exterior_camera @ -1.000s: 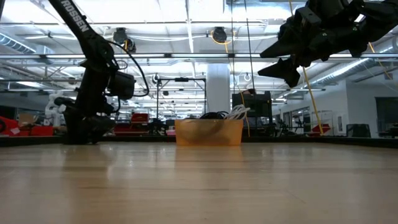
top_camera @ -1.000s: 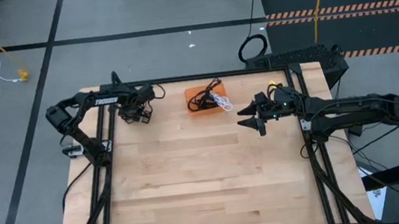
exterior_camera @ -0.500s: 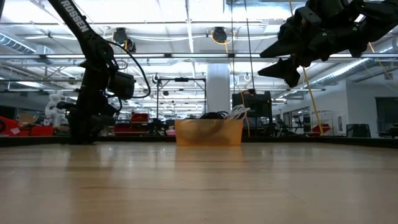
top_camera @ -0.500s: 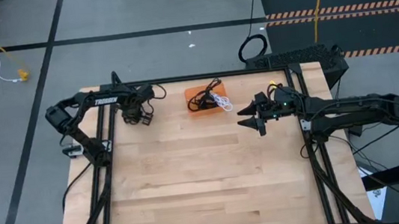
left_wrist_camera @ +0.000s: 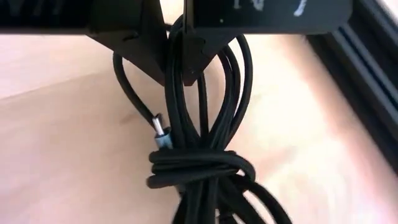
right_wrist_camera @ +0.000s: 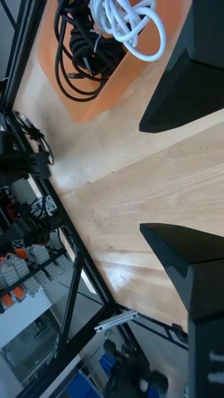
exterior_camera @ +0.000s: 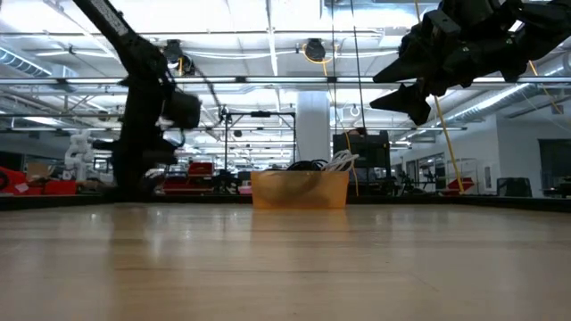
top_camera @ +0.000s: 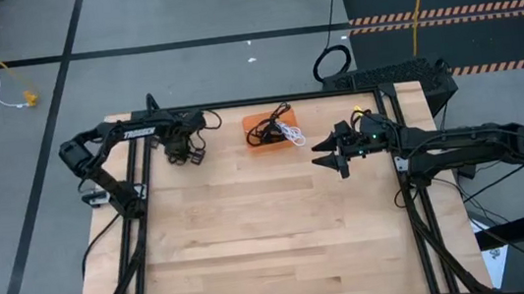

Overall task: Pick and place USB-C Cables
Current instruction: Put the black charger cable into the orange bin

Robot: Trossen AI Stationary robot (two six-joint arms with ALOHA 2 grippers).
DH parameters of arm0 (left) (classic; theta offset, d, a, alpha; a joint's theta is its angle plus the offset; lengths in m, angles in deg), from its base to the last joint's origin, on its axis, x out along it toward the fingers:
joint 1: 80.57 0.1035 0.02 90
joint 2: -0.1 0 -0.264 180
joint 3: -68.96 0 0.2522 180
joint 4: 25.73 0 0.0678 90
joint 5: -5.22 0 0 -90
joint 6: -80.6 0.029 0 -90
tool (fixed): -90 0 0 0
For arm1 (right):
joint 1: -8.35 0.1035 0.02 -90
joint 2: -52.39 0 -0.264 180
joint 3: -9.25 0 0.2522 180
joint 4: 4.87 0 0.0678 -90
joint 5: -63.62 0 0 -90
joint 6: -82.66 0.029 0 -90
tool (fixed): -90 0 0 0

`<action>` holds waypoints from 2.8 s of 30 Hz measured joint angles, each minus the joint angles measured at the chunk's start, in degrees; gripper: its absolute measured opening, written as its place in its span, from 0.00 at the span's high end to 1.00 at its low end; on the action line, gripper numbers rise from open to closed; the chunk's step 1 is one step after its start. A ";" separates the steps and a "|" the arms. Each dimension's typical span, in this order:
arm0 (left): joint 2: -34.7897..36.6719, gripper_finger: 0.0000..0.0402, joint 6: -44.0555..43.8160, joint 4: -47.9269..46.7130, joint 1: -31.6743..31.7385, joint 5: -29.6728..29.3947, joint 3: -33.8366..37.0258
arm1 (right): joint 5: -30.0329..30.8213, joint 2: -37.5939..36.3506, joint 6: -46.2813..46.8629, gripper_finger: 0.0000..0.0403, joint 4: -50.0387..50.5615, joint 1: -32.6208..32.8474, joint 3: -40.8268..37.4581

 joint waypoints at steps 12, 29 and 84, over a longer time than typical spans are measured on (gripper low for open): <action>11.34 0.94 1.41 19.96 -16.46 0.74 -4.26 | 4.71 0.53 0.41 0.40 -1.85 -0.02 0.00; 11.74 0.93 16.01 57.86 -40.07 3.87 -4.29 | -4.43 10.02 0.99 0.40 -31.68 6.58 0.00; 4.68 0.93 17.49 77.86 -43.30 3.44 -4.31 | 4.63 27.80 7.53 0.40 -48.43 11.52 10.61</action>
